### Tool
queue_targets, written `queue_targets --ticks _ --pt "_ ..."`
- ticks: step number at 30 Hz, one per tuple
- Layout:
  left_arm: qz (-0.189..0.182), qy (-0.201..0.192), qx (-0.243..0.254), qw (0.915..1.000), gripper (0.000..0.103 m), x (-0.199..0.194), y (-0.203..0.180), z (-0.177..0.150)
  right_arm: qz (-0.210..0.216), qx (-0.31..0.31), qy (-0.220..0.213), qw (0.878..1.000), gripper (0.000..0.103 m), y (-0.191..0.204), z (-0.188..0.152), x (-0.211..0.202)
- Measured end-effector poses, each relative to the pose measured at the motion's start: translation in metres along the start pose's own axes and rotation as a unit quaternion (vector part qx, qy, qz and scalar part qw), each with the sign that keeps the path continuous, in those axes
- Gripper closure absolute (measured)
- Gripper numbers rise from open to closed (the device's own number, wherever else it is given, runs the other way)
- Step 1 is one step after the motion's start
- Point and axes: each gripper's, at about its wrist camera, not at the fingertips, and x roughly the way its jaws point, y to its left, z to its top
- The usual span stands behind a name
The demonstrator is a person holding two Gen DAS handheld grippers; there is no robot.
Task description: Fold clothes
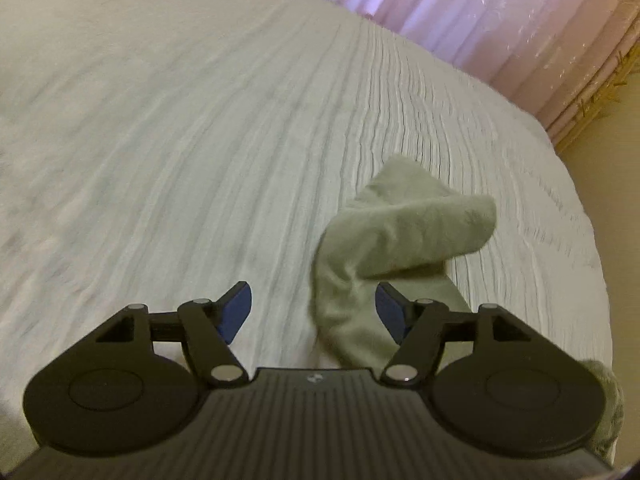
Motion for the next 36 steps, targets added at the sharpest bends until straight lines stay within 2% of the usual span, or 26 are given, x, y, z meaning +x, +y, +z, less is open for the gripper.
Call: queue_targets --ticks 2,3,5,6,7,10,13,15,17,20,21,22,24,25,27,29,31,33,36 --pt "0.002 0.025 -0.009 0.9996 0.038 0.033 -0.003 0.007 -0.008 0.015 0.001 1.0 0.021 -0.001 -0.002 0.001" --pt "-0.002 0.036 -0.019 0.9992 0.043 0.048 -0.003 0.009 -0.012 0.023 0.001 1.0 0.021 -0.001 -0.002 0.002" --pt "-0.02 0.049 -0.035 0.998 0.077 0.066 -0.004 0.01 -0.018 0.04 0.005 0.999 0.021 -0.002 -0.003 0.006" --pt "-0.029 0.047 -0.048 0.9973 0.09 0.067 -0.003 0.01 -0.019 0.048 0.008 0.999 0.021 -0.003 -0.003 0.008" --pt "-0.037 0.042 -0.063 0.9964 0.093 0.066 -0.003 0.01 -0.019 0.055 0.011 0.998 0.021 -0.004 -0.003 0.009" --pt "-0.065 -0.016 -0.077 0.9948 0.094 0.027 -0.008 0.012 -0.016 0.068 0.02 0.997 0.021 -0.007 0.001 0.014" --pt "-0.099 -0.084 -0.047 0.9904 0.094 -0.042 -0.04 0.024 -0.013 0.066 0.028 0.997 0.021 -0.012 0.005 0.018" --pt "-0.124 -0.124 0.017 0.9844 0.094 -0.083 -0.083 0.039 -0.009 0.073 0.031 0.997 0.021 -0.016 0.006 0.02" --pt "-0.141 -0.154 0.088 0.9739 0.092 -0.109 -0.134 0.058 -0.001 0.085 0.034 0.996 0.021 -0.022 0.005 0.021" --pt "-0.176 -0.18 0.133 0.9587 0.085 -0.102 -0.213 0.086 0.009 0.098 0.036 0.995 0.021 -0.028 0.001 0.021" --pt "-0.172 -0.172 0.157 0.9572 0.064 -0.089 -0.238 0.095 0.013 0.101 0.035 0.994 0.021 -0.029 0.0 0.021" --pt "-0.164 -0.159 0.184 0.9562 0.059 -0.073 -0.264 0.104 0.017 0.105 0.034 0.994 0.021 -0.031 -0.002 0.02" --pt "-0.126 -0.109 0.178 0.9698 0.06 -0.033 -0.285 0.113 0.023 0.11 0.033 0.993 0.021 -0.034 -0.004 0.019" --pt "-0.122 -0.073 0.16 0.9768 0.061 -0.015 -0.283 0.113 0.026 0.111 0.032 0.993 0.021 -0.036 -0.005 0.019" --pt "-0.122 -0.034 0.121 0.9845 0.059 0.006 -0.251 0.099 0.031 0.116 0.03 0.992 0.021 -0.039 -0.008 0.019" --pt "-0.079 -0.013 0.105 0.9912 0.053 0.02 -0.208 0.078 0.033 0.124 0.028 0.991 0.021 -0.041 -0.011 0.021" --pt "-0.027 0.011 0.086 0.9959 0.054 0.035 -0.164 0.058 0.031 0.129 0.032 0.991 0.019 -0.04 -0.012 0.026" --pt "0.006 0.037 0.038 0.9986 0.055 0.051 -0.12 0.043 0.02 0.123 0.038 0.991 0.016 -0.035 -0.013 0.03" --pt "0.014 0.036 0.013 0.9992 0.055 0.069 -0.094 0.037 0.006 0.113 0.04 0.993 0.016 -0.026 -0.014 0.033"
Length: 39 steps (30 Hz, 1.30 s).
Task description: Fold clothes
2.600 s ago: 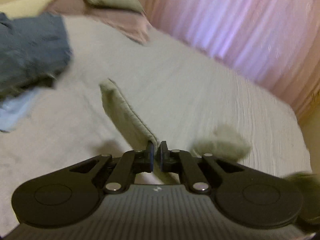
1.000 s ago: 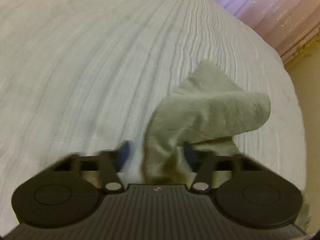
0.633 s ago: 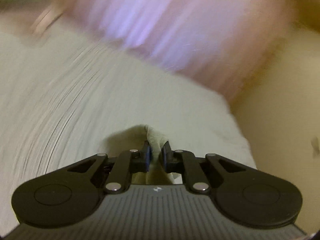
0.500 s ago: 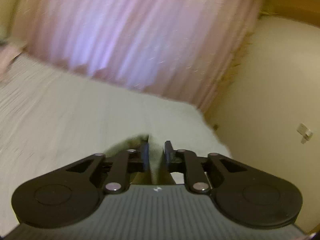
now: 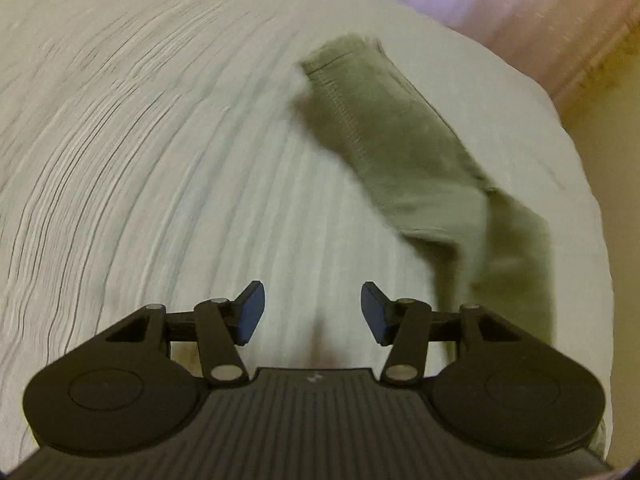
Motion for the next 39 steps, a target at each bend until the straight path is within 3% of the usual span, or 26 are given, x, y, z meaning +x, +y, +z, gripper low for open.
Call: queue_targets --ticks 3,8,14,17,18,19,20,23,26,29,31,32,35,37,39 --pt "-0.016 -0.006 -0.019 0.9997 0.054 0.018 0.009 0.008 -0.013 0.0 -0.006 1.0 0.016 0.005 -0.004 0.0" --pt "-0.052 -0.027 -0.054 0.9968 0.053 0.063 -0.013 0.032 -0.034 0.008 -0.02 0.999 0.016 0.008 -0.01 -0.004" --pt "-0.007 -0.083 -0.074 0.9938 0.053 0.131 -0.033 0.08 -0.059 0.006 -0.044 0.997 0.016 0.005 -0.026 -0.019" --pt "0.037 -0.078 -0.046 0.9952 0.052 0.159 -0.042 0.094 -0.07 0.013 -0.053 0.996 0.016 0.006 -0.033 -0.025" --pt "0.044 -0.086 -0.029 0.9949 0.06 0.162 -0.046 0.095 -0.073 0.016 -0.055 0.996 0.016 0.007 -0.034 -0.026" --pt "0.042 -0.096 -0.009 0.9945 0.088 0.163 -0.049 0.095 -0.078 0.018 -0.056 0.995 0.016 0.01 -0.034 -0.027" --pt "0.042 -0.102 0.011 0.9938 0.097 0.161 -0.052 0.095 -0.083 0.017 -0.057 0.995 0.016 0.012 -0.033 -0.029" --pt "0.027 -0.127 0.037 0.9909 0.099 0.137 -0.045 0.097 -0.098 -0.014 -0.063 0.993 0.016 0.02 -0.025 -0.041" --pt "0.034 -0.193 0.073 0.9778 0.1 0.072 -0.023 0.095 -0.097 -0.057 -0.058 0.992 0.016 0.025 -0.018 -0.053" --pt "0.051 -0.247 0.086 0.9638 0.1 -0.002 0.034 0.085 -0.085 -0.087 -0.037 0.992 0.016 0.029 -0.015 -0.061" --pt "0.086 -0.237 0.067 0.9652 0.099 -0.031 0.083 0.071 -0.061 -0.118 0.017 0.991 0.016 0.03 -0.014 -0.061" --pt "0.105 -0.212 0.05 0.9703 0.099 -0.039 0.11 0.06 -0.055 -0.141 0.045 0.987 0.016 0.031 -0.015 -0.061" --pt "0.139 -0.091 0.008 0.9861 0.092 -0.038 0.18 0.015 -0.049 -0.251 0.068 0.964 0.016 0.045 -0.02 -0.072" --pt "0.188 -0.054 -0.009 0.9806 0.095 -0.039 0.2 -0.009 -0.02 -0.287 0.053 0.956 0.016 0.053 -0.01 -0.082" --pt "0.243 -0.024 -0.027 0.9693 0.095 -0.042 0.217 -0.031 0.033 -0.286 0.024 0.957 0.016 0.059 0.012 -0.088"
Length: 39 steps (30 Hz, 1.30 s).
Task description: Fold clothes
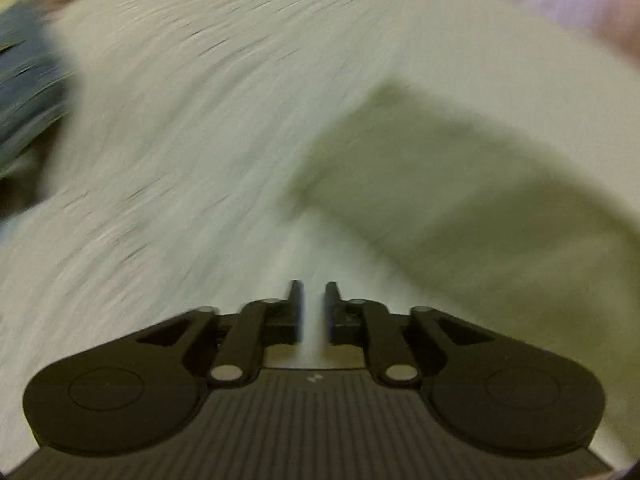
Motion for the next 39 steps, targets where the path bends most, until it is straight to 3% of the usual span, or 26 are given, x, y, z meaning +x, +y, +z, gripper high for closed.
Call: queue_targets --ticks 3,6,11,16,19,21,22,23,24,26,28,29,31,32,34,36,37,38,39 --pt "-0.043 -0.018 -0.038 0.9982 0.093 -0.03 0.009 -0.014 0.081 0.026 -0.069 0.994 0.016 -0.016 0.041 0.001" --pt "-0.101 -0.036 -0.063 0.9923 0.092 -0.072 0.002 -0.027 0.182 0.058 -0.081 0.978 0.016 -0.036 0.092 0.041" --pt "-0.187 -0.039 -0.119 0.9743 0.087 -0.141 -0.03 -0.064 0.301 0.103 -0.024 0.948 0.016 -0.066 0.167 0.147" --pt "-0.198 -0.048 -0.14 0.969 0.079 -0.196 -0.072 -0.127 0.391 0.174 0.056 0.902 0.016 -0.091 0.216 0.242" --pt "-0.193 -0.04 -0.151 0.9686 0.079 -0.217 -0.1 -0.166 0.447 0.206 0.103 0.864 0.016 -0.085 0.23 0.292" --pt "-0.186 -0.024 -0.161 0.9688 0.079 -0.225 -0.114 -0.187 0.461 0.204 0.11 0.857 0.017 -0.073 0.235 0.308" --pt "-0.185 -0.017 -0.167 0.9682 0.079 -0.228 -0.119 -0.196 0.467 0.199 0.111 0.855 0.023 -0.067 0.237 0.314" --pt "-0.184 -0.012 -0.174 0.9674 0.079 -0.231 -0.123 -0.204 0.471 0.194 0.111 0.853 0.059 -0.062 0.24 0.319" --pt "-0.18 -0.01 -0.177 0.9676 0.079 -0.234 -0.126 -0.21 0.472 0.186 0.107 0.855 0.078 -0.059 0.241 0.317" --pt "-0.166 -0.012 -0.181 0.9693 0.079 -0.243 -0.131 -0.219 0.471 0.167 0.095 0.861 0.081 -0.053 0.245 0.311" --pt "-0.154 -0.018 -0.183 0.9709 0.079 -0.25 -0.134 -0.222 0.45 0.114 0.024 0.885 0.084 -0.054 0.248 0.274" --pt "-0.151 -0.022 -0.184 0.9709 0.079 -0.254 -0.135 -0.221 0.444 0.102 -0.021 0.89 0.084 -0.062 0.246 0.252" --pt "-0.151 -0.033 -0.184 0.9707 0.079 -0.261 -0.139 -0.219 0.432 0.1 -0.122 0.888 0.085 -0.089 0.238 0.211" --pt "-0.151 -0.038 -0.178 0.9716 0.079 -0.265 -0.142 -0.219 0.426 0.105 -0.146 0.887 0.085 -0.1 0.234 0.203" --pt "-0.151 -0.049 -0.161 0.974 0.079 -0.271 -0.15 -0.219 0.389 0.123 -0.142 0.902 0.084 -0.116 0.232 0.215" --pt "-0.151 -0.053 -0.147 0.9763 0.079 -0.274 -0.159 -0.219 0.327 0.147 -0.072 0.931 0.077 -0.125 0.235 0.257" --pt "-0.152 -0.046 -0.145 0.9766 0.079 -0.271 -0.163 -0.221 0.306 0.157 -0.032 0.938 0.076 -0.13 0.238 0.28" --pt "-0.155 -0.038 -0.145 0.9764 0.079 -0.268 -0.168 -0.224 0.311 0.171 -0.012 0.935 0.075 -0.137 0.239 0.292" --pt "-0.161 -0.029 -0.145 0.9757 0.079 -0.265 -0.173 -0.227 0.325 0.188 -0.007 0.927 0.067 -0.143 0.24 0.294"
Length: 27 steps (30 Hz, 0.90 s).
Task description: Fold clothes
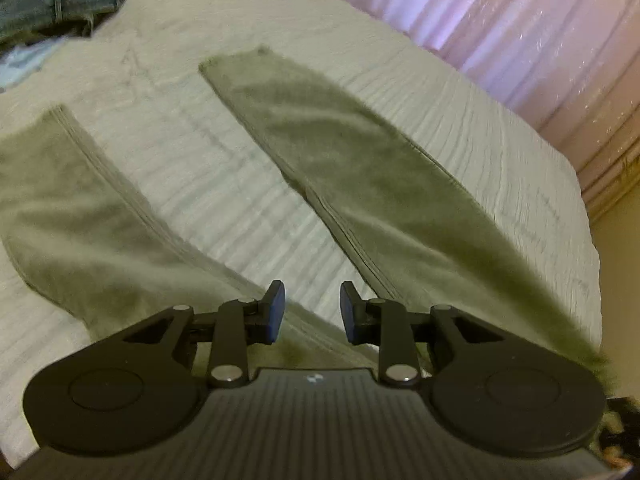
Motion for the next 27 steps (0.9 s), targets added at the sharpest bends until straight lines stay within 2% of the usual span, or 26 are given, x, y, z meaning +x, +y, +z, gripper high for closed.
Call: queue_targets --ticks 1,2,3,4,5,8,11,14,18,19,20,21,23,25,27 --pt "-0.005 0.009 0.0 1.0 0.079 0.003 -0.003 -0.004 0.003 0.004 -0.008 1.0 0.055 0.002 -0.001 -0.009" --pt "-0.008 0.016 0.003 0.9998 0.079 0.004 -0.006 -0.008 0.004 0.003 -0.019 1.0 0.03 0.004 -0.002 -0.019" --pt "-0.011 0.021 0.009 0.9997 0.079 0.004 -0.008 -0.012 -0.001 -0.017 -0.044 0.999 0.014 0.009 -0.008 -0.035" --pt "-0.01 0.023 0.018 0.9995 0.078 0.003 -0.008 -0.015 -0.006 -0.043 -0.068 0.997 0.013 0.016 -0.02 -0.052" --pt "-0.007 0.025 0.026 0.9993 0.078 0.004 -0.007 -0.018 -0.011 -0.064 -0.073 0.995 0.013 0.02 -0.032 -0.067" --pt "0.006 0.034 0.028 0.999 0.078 0.004 -0.001 -0.025 -0.001 -0.067 -0.029 0.997 0.013 0.016 -0.071 -0.101" --pt "0.011 0.047 0.009 0.9988 0.078 0.005 0.009 -0.029 0.005 -0.068 0.023 0.997 0.013 0.016 -0.11 -0.119" --pt "0.012 0.059 0.002 0.9982 0.078 0.009 0.013 -0.034 0.013 -0.088 0.035 0.995 0.013 0.023 -0.113 -0.105" --pt "0.005 0.066 0.011 0.9977 0.078 0.014 0.004 -0.038 0.027 -0.112 0.037 0.993 0.014 0.025 -0.11 -0.06" --pt "0.003 0.067 0.016 0.9976 0.078 0.016 0.001 -0.039 0.033 -0.12 0.041 0.991 0.015 0.026 -0.111 -0.047" --pt "0.002 0.069 0.019 0.9974 0.078 0.018 -0.002 -0.039 0.054 -0.119 0.05 0.99 0.04 0.025 -0.111 -0.04" --pt "0.0 0.07 0.022 0.9973 0.078 0.02 -0.004 -0.04 0.094 -0.083 0.054 0.991 0.07 0.014 -0.108 -0.042" --pt "-0.002 0.071 0.029 0.997 0.078 0.02 -0.008 -0.041 0.172 -0.01 0.061 0.983 0.079 -0.009 -0.103 -0.046" --pt "-0.005 0.072 0.037 0.9967 0.078 0.02 -0.01 -0.042 0.241 0.059 0.066 0.966 0.081 -0.032 -0.099 -0.049" --pt "-0.011 0.067 0.047 0.9966 0.078 0.017 -0.01 -0.042 0.237 0.09 0.058 0.966 0.081 -0.055 -0.106 -0.05"
